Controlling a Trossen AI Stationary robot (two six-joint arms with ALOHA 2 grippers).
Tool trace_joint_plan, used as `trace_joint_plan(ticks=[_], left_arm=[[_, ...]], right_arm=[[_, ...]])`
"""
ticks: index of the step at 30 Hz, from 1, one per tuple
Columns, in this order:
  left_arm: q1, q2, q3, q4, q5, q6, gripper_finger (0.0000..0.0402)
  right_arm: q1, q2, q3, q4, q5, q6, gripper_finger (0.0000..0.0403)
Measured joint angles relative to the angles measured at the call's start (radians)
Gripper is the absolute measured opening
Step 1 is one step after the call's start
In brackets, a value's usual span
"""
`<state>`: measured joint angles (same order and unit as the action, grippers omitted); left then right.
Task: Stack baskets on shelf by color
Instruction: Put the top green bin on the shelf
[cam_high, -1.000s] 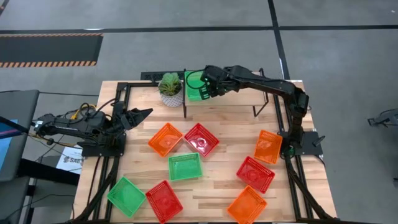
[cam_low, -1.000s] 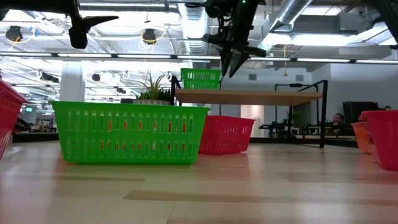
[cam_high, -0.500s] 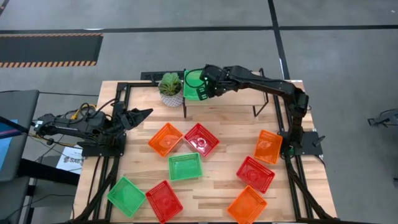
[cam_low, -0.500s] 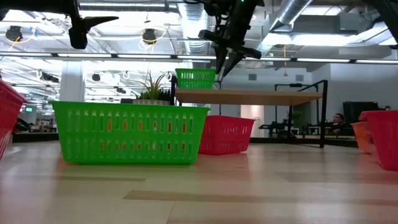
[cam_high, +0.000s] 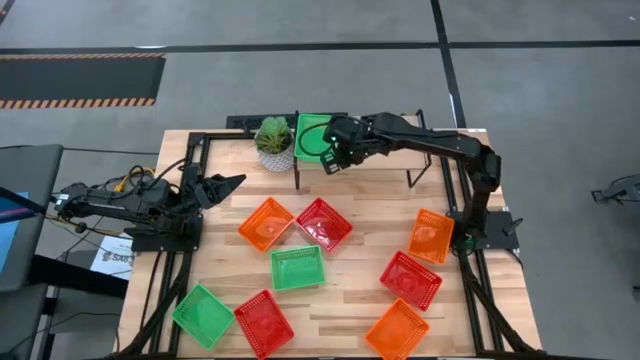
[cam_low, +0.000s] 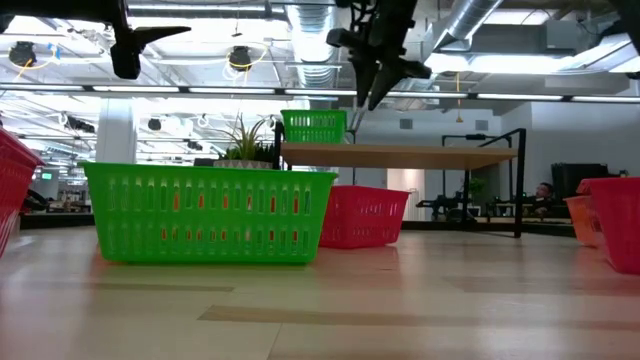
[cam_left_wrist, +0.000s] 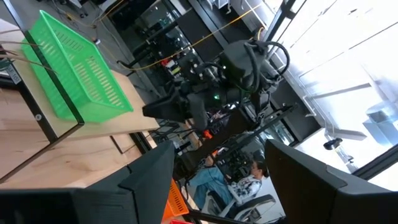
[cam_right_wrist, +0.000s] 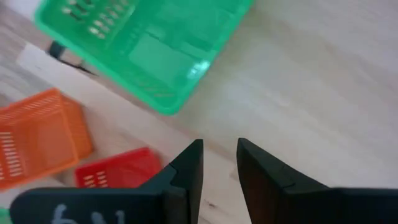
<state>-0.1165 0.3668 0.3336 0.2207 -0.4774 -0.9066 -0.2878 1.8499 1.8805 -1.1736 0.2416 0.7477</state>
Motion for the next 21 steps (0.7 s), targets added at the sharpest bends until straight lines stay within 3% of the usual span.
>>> trace_joint_plan(ticks=[5, 21], left_arm=[[0.0, 0.0, 0.0, 0.0, 0.0, 0.0, 0.0239], [0.0, 0.0, 0.0, -0.006, -0.032, -0.014, 0.024]], right_arm=[[-0.023, -0.006, 0.0, 0.03, 0.049, -0.033, 0.0118], [-0.195, 0.021, 0.0, 0.203, 0.013, -0.106, 0.0118]])
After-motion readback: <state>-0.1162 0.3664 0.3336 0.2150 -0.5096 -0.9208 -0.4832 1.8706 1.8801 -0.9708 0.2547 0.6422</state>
